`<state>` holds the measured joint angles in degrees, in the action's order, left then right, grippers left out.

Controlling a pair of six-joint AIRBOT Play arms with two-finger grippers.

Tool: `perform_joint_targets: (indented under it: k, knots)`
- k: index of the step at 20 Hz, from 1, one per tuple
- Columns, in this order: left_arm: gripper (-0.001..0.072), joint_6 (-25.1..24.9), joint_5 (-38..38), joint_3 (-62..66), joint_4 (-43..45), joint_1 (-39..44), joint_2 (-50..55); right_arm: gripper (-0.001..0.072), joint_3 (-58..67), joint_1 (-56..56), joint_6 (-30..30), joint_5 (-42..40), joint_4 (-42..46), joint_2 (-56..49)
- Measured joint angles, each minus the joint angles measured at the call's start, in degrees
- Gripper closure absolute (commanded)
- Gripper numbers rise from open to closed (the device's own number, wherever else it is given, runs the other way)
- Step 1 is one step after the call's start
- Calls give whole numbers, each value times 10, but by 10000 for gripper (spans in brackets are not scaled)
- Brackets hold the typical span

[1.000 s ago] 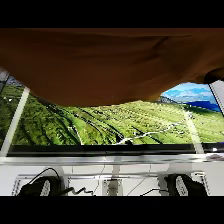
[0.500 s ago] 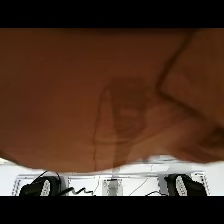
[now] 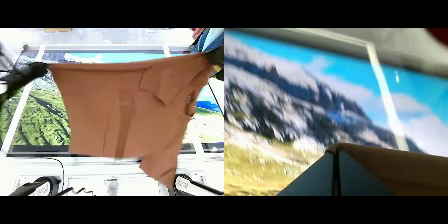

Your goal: Fold the clothes and pants, and hang the long-sleeved shirts on hangers.

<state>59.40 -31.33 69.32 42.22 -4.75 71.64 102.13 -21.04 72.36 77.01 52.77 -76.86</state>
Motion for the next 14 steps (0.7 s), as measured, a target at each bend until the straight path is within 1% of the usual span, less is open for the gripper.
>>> perform_joint_targets:
  k: [3, 6, 8, 10, 14]
  knots:
    - [694, -1, 22, 41, -2, 22, 99, 693, 0, 25, 1, -33, -2, -115]
    - [693, -2, 59, 72, -2, 32, 159, 693, 0, 38, 1, -87, 11, -195]
    - [693, -2, 72, 81, 0, 34, 177, 693, 0, 42, 1, -109, 23, -227]
    - [693, -2, 72, 86, 22, 35, 191, 693, 0, 44, 2, -112, 43, -246]
    - [692, -2, 25, 89, 72, 35, 224, 693, -3, 46, 2, -108, 92, -267]
